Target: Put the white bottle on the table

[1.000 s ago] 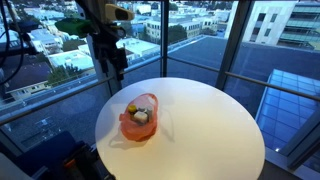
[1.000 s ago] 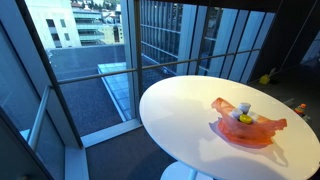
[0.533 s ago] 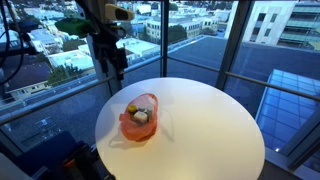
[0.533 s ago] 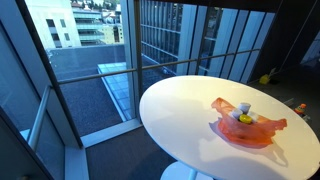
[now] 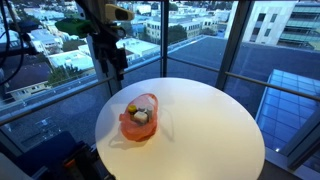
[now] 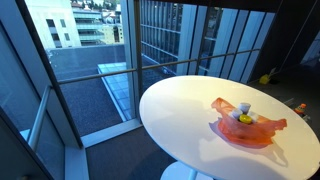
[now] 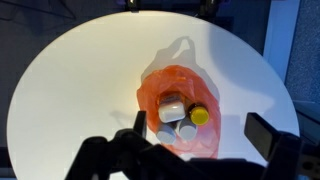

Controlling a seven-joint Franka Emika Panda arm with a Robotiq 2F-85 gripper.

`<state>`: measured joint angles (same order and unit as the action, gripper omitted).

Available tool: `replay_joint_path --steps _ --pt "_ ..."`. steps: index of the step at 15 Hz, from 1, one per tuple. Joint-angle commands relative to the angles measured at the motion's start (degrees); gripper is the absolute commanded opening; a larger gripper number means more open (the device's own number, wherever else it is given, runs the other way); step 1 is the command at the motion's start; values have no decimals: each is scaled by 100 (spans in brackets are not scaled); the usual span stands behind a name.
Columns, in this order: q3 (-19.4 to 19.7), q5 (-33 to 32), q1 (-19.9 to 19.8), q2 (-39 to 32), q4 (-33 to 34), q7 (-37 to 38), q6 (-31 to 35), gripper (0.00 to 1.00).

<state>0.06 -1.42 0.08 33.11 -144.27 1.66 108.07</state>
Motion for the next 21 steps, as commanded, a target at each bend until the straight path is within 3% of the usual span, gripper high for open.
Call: replay_joint_path --steps 1,5,12,21 --pt "-5 17 -33 -101 40 12 29 100" --pt "39 -16 -76 -358 80 -23 251 100" --pt "213 -3 -165 -946 51 -130 1190 100" --pt "233 -198 -394 -2152 126 97 2315 100"
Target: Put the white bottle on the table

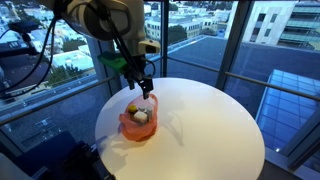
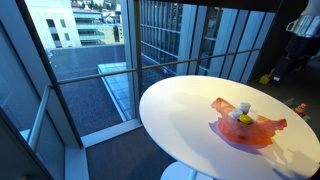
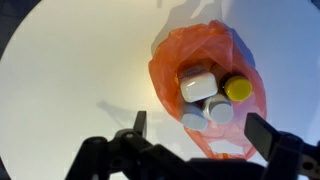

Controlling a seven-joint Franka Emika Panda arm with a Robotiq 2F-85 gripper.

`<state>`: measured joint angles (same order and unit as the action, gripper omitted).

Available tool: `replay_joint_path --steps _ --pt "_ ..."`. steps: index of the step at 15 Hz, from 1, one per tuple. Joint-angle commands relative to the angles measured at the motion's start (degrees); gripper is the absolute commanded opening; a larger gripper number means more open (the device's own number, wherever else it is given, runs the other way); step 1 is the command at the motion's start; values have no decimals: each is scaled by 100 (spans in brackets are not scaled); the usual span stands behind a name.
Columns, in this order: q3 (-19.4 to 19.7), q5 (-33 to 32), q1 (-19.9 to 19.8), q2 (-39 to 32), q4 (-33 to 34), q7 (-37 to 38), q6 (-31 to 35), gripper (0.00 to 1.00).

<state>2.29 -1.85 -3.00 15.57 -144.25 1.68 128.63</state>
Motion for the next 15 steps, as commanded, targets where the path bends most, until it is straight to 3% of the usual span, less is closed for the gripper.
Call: replay_joint_path --steps 1,5,11,15 --pt "5 -172 -106 -544 151 138 354 100" --pt "-15 -161 -111 -1024 265 415 676 100" --pt "13 -44 -69 -1021 196 287 667 100" --pt "12 -57 -69 -1280 233 335 1030 100"
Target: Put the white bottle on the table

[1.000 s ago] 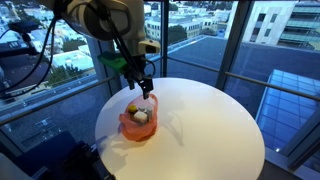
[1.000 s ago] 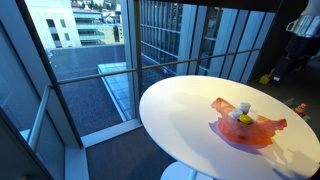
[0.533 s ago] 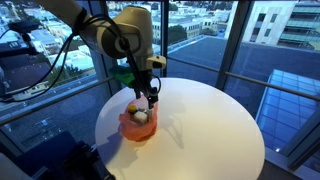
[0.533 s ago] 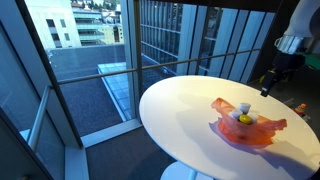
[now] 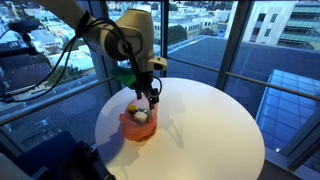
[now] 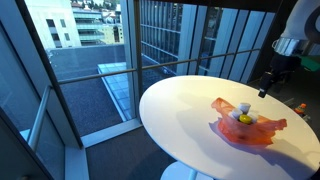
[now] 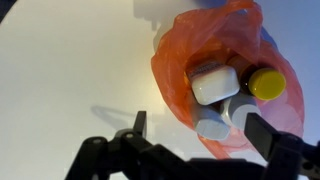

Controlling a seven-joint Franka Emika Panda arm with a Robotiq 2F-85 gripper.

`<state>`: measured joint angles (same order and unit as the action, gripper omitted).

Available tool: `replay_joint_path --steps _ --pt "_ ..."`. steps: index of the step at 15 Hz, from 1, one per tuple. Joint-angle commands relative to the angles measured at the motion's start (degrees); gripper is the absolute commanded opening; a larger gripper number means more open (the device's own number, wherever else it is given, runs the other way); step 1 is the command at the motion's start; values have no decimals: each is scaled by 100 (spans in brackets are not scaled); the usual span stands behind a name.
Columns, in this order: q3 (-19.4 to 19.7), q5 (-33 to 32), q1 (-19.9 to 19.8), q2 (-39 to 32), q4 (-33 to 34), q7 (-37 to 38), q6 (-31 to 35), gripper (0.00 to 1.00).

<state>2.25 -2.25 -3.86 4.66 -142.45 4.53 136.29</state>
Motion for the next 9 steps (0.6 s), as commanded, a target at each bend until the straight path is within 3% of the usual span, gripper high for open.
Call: replay_joint_path --steps 1,9 --pt "15 -32 19 -261 69 64 353 100" --pt "-23 80 126 -982 375 -49 816 100"
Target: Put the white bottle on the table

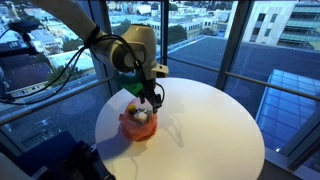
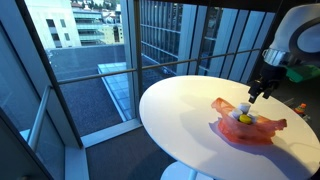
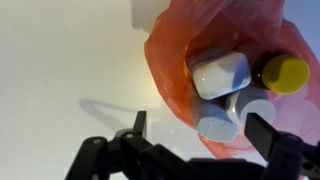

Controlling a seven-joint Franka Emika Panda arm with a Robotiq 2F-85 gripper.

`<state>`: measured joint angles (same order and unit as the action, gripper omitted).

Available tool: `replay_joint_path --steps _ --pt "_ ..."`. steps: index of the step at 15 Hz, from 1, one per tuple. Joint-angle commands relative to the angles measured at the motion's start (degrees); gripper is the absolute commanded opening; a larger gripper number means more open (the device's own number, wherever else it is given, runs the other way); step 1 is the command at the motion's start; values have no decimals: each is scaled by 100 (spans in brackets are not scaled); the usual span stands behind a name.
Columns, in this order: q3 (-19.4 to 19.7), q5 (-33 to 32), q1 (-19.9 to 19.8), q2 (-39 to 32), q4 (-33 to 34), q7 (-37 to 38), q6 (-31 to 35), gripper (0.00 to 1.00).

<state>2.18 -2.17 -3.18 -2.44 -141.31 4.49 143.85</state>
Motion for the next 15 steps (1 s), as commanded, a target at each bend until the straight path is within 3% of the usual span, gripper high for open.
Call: replay_joint_path --steps 1,11,13,14,15 --pt "-27 79 78 -353 331 -63 67 100" --pt "-81 -27 282 -1046 865 22 -1 100" --pt "-74 -33 309 -1042 877 54 -63 85" --pt "-68 -38 319 -1029 874 65 -77 66" --pt "-58 -54 328 -1014 870 96 -84 61"
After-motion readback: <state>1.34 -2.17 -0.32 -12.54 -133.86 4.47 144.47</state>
